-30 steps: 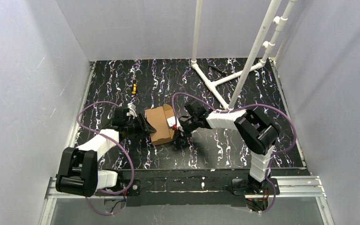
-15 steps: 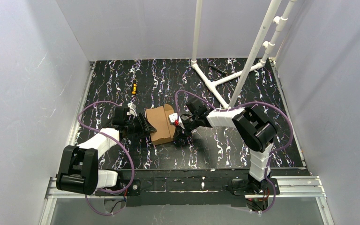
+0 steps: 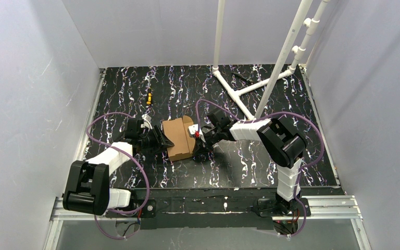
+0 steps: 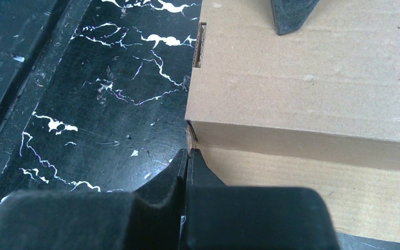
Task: Fold the paper box
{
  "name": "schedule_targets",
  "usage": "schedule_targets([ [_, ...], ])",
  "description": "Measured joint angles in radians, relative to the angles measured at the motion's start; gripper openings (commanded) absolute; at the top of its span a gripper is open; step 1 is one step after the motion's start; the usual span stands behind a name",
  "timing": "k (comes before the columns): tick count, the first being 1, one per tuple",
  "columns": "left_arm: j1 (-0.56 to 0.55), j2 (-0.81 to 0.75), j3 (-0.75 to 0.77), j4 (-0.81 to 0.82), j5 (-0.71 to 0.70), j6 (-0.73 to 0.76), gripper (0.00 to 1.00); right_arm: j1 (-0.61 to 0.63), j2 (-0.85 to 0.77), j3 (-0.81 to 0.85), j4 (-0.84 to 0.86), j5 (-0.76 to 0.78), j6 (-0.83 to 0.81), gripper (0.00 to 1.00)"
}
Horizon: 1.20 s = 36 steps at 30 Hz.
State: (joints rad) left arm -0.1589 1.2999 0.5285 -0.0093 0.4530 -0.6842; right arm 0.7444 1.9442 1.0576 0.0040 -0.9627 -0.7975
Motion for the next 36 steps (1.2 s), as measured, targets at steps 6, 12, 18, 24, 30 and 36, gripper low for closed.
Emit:
schedule_targets([
  [6,0.0,0.001,0.0,0.002,0.001,0.0,0.47,-0.006,0.014,0.007,0.006,-0.024,0.028,0.01],
  [12,0.003,0.005,0.0,0.002,0.005,0.0,0.47,-0.009,0.018,0.007,0.012,-0.031,0.036,0.01],
  [18,0.006,0.008,0.002,0.002,0.012,0.0,0.46,-0.011,0.02,0.008,0.018,-0.033,0.061,0.01],
  [24,0.007,0.014,0.004,0.002,0.019,0.0,0.46,-0.01,0.02,0.014,0.013,-0.023,0.088,0.01],
  [30,0.008,0.016,0.004,0.003,0.023,-0.005,0.46,0.0,0.02,0.041,-0.032,0.007,0.1,0.01],
  [36,0.01,0.019,0.004,0.005,0.027,-0.01,0.46,0.023,0.007,0.066,-0.092,0.064,0.084,0.01],
])
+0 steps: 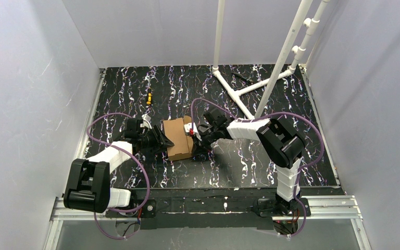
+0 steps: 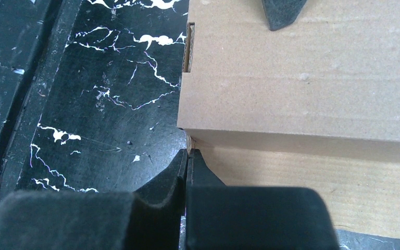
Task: Fold the paper box
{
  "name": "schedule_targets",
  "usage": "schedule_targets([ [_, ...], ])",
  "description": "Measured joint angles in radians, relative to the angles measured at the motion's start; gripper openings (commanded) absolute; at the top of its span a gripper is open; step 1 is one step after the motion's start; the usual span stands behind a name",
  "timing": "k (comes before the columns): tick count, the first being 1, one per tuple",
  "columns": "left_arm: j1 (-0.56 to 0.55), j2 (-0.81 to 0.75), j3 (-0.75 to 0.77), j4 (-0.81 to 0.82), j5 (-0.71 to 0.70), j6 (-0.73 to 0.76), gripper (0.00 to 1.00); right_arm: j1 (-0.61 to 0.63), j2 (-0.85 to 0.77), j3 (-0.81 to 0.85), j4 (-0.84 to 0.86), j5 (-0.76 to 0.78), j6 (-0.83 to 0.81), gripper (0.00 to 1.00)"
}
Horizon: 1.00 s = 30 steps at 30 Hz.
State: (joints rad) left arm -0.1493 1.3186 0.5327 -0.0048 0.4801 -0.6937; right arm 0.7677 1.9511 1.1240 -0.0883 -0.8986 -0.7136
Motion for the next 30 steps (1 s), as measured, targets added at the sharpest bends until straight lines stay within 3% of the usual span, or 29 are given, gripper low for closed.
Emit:
schedule_targets([
  [20,0.006,0.006,0.0,0.013,-0.002,-0.014,0.46,0.099,-0.016,0.132,-0.208,0.244,0.024,0.02],
  [30,0.006,0.019,0.006,0.03,-0.002,-0.018,0.46,0.105,0.019,0.212,-0.301,0.281,0.076,0.16],
])
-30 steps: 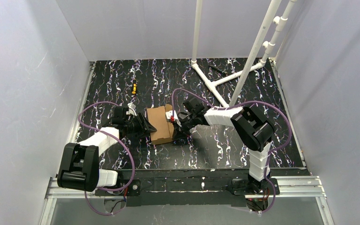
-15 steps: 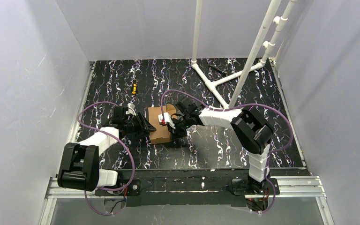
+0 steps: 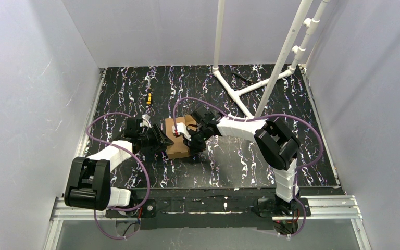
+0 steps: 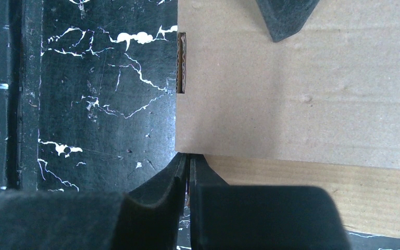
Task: Fold the paper box
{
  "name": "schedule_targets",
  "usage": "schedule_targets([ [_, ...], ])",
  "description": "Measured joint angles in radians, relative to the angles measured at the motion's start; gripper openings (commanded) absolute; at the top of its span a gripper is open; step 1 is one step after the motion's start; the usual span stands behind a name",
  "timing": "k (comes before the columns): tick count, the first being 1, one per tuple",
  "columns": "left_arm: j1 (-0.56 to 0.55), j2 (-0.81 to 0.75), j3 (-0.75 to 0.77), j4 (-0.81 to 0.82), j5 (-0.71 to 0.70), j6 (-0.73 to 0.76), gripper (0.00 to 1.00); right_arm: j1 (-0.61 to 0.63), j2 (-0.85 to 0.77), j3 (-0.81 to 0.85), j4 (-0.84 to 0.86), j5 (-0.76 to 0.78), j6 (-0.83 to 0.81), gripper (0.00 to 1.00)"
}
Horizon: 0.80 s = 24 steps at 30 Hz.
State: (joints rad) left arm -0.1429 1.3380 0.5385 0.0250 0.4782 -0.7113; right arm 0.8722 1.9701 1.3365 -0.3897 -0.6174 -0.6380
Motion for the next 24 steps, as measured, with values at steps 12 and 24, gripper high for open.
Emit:
schedule_targets([
  [12,0.0,0.0,0.0,-0.002,0.0,0.001,0.47,0.003,0.002,0.003,-0.031,0.015,0.006,0.38],
  [24,0.0,0.0,0.005,-0.012,-0.001,0.007,0.51,-0.031,-0.099,0.011,-0.101,0.006,-0.032,0.48],
])
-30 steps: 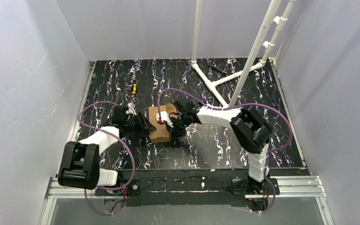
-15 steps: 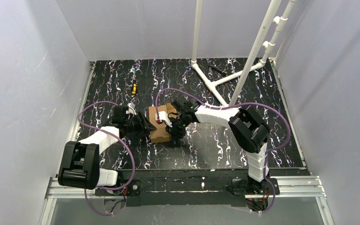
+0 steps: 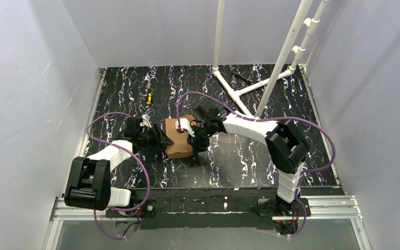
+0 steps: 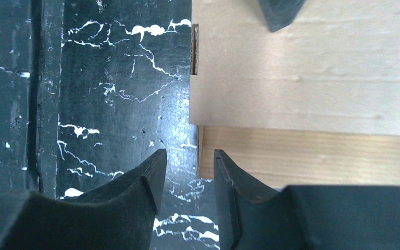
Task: Fold the paper box
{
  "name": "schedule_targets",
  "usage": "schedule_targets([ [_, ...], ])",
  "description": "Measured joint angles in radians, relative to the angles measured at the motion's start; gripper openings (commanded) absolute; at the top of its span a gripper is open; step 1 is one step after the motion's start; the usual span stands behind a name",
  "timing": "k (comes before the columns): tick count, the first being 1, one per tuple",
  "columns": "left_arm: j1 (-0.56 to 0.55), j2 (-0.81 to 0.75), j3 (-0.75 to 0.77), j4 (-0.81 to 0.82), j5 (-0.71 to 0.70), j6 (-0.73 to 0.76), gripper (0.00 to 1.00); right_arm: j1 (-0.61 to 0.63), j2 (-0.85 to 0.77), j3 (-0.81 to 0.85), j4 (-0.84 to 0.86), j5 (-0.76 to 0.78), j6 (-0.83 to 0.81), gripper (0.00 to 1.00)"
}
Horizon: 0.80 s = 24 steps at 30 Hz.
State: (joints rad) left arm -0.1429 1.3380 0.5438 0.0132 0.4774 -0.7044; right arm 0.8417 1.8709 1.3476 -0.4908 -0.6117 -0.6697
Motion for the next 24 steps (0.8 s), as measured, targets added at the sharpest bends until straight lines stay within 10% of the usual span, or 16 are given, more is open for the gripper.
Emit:
schedule_targets([
  [18,0.076,-0.051,0.093,-0.095,0.026,0.101,0.98,-0.228,0.072,0.023,0.412,-0.062,0.224,0.63],
  [24,0.138,-0.066,0.114,-0.06,0.066,0.114,0.98,-0.233,0.235,0.099,0.51,-0.043,0.348,0.63],
])
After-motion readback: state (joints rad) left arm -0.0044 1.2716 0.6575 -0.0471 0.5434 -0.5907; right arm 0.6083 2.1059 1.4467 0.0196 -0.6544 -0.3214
